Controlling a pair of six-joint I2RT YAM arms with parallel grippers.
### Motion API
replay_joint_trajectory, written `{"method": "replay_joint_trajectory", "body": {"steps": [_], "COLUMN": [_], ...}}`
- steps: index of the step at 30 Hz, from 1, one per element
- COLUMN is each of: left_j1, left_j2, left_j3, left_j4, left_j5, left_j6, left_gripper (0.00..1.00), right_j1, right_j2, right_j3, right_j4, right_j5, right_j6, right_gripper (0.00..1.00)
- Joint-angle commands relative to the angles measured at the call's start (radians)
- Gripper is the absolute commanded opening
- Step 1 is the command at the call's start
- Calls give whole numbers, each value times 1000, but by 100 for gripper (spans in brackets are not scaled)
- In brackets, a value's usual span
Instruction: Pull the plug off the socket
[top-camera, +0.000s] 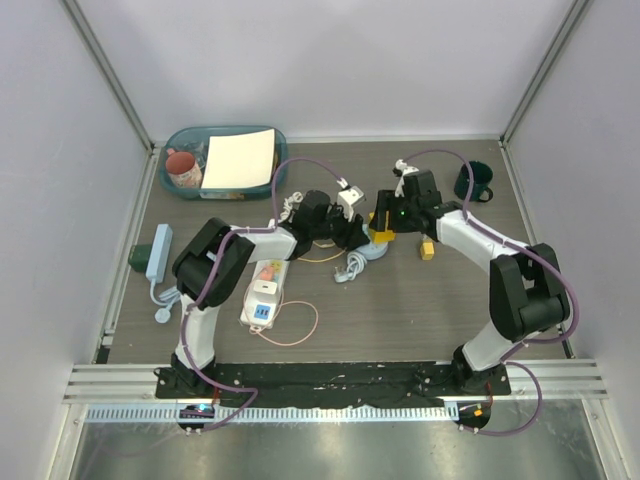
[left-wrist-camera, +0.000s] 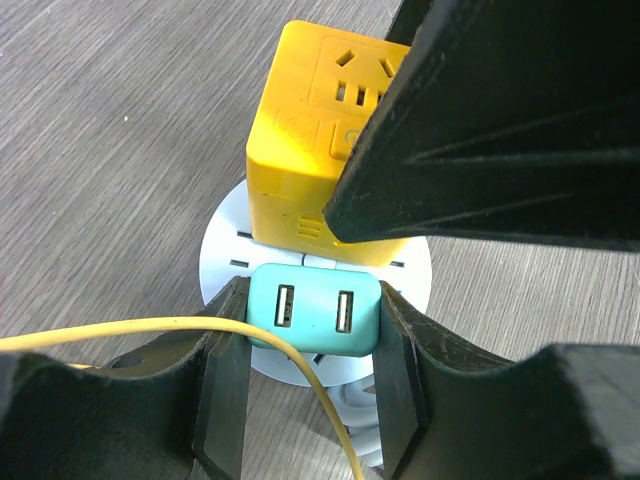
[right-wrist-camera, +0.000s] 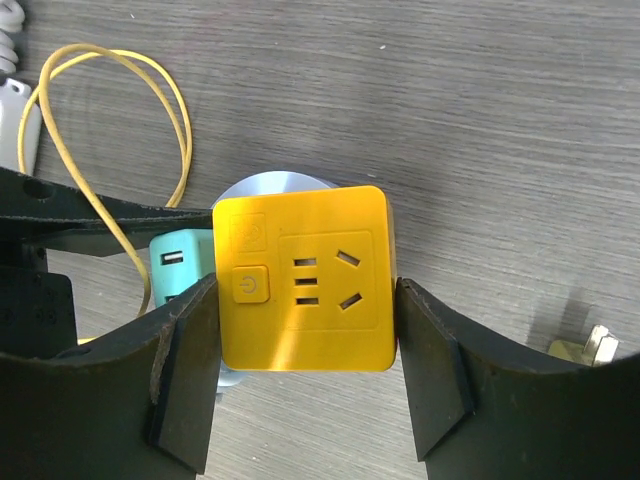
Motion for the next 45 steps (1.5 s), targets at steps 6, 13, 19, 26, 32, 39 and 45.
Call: {"method": "replay_joint_trajectory", "body": {"steps": [6, 13, 19, 26, 32, 39, 45], "left_j1": [6, 6, 6, 6, 6, 6, 6], "left_j2": [63, 66, 69, 68, 39, -26, -40], "left_j3": [-24, -22, -30, -33, -15, 30, 41], "left_j4": [-144, -146, -146, -140, -157, -236, -266], "left_j5": [-76, -77, -83, -85, -77, -117, -175], "left_j6": [-16, -17, -17, -23, -56, -99, -94], "left_gripper": [0, 0, 0, 0, 0, 0, 0], "right_j1": [-19, 144, 71, -8, -49, -59, -72], "right_j2": [-99, -111, -111, -144, -130, -93, -56], "right_j3": [44, 145, 129, 75, 82, 52, 96], "right_j4": [123, -49, -13, 64, -12, -95, -157], "right_j5": [-96, 248, 111, -47, 73, 194, 243], "right_j6": [119, -30, 0, 77, 94, 88, 79], "right_gripper": [1, 1, 1, 1, 1, 30, 55]}}
